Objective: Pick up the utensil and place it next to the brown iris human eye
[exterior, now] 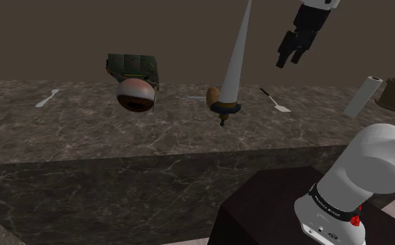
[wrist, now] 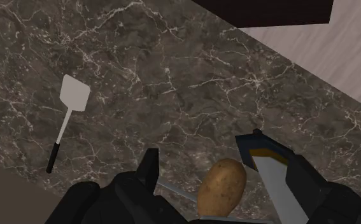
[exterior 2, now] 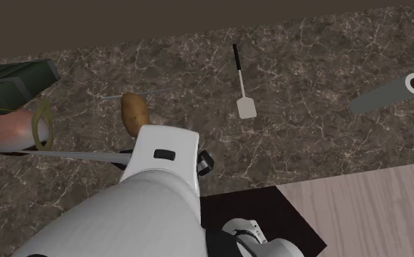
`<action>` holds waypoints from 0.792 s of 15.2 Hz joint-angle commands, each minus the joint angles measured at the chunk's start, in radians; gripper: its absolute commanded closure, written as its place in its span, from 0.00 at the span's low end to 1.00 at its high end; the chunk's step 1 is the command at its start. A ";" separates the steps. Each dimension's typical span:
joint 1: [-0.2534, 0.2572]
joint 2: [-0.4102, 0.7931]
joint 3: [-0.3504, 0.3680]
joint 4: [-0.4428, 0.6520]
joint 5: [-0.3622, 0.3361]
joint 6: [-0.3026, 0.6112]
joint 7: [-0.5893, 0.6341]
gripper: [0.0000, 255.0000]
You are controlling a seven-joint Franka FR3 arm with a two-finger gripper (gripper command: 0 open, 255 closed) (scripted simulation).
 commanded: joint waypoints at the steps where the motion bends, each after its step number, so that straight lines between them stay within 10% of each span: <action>1: 0.000 0.000 0.000 0.000 0.000 0.000 0.000 0.00; 12: -0.090 0.231 -0.159 -0.034 -0.065 0.261 -0.035 0.00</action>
